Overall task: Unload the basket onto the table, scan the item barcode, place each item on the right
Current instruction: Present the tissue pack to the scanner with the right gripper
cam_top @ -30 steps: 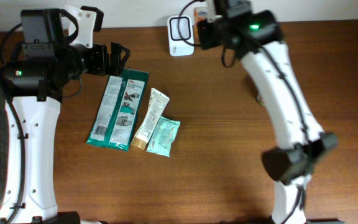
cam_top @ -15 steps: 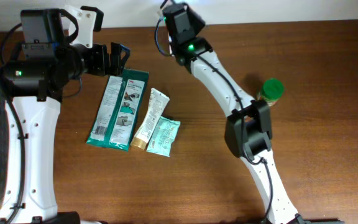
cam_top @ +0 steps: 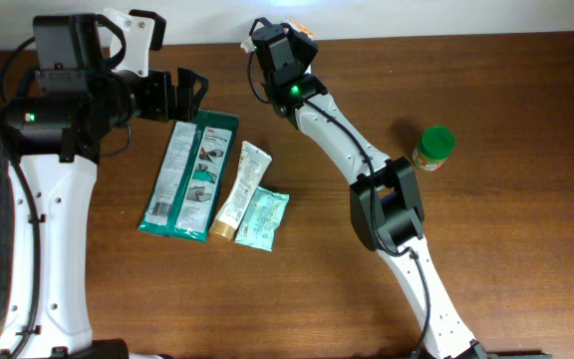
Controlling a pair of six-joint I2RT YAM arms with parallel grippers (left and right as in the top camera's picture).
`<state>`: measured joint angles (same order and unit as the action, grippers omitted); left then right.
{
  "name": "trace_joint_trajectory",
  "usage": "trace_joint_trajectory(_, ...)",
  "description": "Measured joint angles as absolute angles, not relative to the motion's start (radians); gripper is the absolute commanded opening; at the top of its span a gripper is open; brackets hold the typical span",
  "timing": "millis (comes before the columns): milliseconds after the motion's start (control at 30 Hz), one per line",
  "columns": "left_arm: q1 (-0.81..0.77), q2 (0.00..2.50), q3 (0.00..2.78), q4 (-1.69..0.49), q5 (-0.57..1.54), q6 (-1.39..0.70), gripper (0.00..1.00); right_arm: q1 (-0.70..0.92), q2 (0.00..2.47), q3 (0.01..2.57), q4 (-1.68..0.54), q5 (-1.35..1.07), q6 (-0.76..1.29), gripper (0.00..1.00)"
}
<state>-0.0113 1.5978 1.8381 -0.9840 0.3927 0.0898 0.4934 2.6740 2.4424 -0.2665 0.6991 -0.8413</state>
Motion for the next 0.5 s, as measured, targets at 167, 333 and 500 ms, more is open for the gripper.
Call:
trace_joint_trajectory(167, -0.011, 1.598, 1.838, -0.984, 0.393, 0.09, 0.99, 0.493, 2.667, 2.442, -0.329, 0.685, -0.749, 0.04)
trace_joint_trajectory(333, -0.011, 1.598, 1.838, -0.984, 0.393, 0.09, 0.99, 0.478, 2.505, 2.439, -0.65, 0.482, -0.56, 0.04)
trace_joint_trajectory(500, -0.011, 1.598, 1.838, -0.984, 0.392, 0.09, 0.99, 0.422, 2.189, 2.46, -1.079, 0.186, -0.188, 0.04)
